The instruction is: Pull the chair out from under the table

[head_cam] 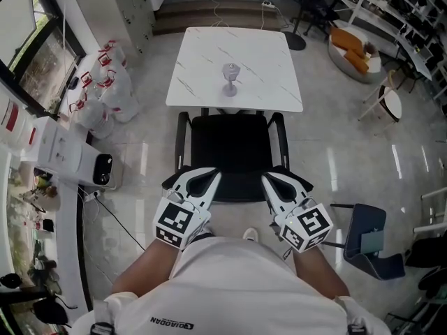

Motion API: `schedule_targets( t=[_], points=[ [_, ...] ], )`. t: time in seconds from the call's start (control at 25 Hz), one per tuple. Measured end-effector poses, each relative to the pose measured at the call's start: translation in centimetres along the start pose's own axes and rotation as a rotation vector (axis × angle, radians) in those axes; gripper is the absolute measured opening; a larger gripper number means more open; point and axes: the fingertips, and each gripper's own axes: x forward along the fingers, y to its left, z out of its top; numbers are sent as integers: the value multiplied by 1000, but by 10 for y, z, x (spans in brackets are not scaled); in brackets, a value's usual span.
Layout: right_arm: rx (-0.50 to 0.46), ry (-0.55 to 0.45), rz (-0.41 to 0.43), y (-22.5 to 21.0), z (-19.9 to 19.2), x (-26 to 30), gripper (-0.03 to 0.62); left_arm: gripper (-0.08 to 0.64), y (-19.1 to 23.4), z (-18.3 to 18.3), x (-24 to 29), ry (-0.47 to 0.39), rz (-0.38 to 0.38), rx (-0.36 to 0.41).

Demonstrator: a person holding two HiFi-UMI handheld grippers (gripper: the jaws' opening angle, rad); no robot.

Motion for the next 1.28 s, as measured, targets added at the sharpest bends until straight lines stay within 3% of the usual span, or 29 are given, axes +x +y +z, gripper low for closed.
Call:
schedule_targets(
  t=[0.32,1.28],
  points=[
    [-4,-8,-1,4,2,-1,8,20,3,4,-6,-2,10,15],
    [-35,0,-7,3,1,-4,98,105,-7,1,-7,13,6,81]
  ],
)
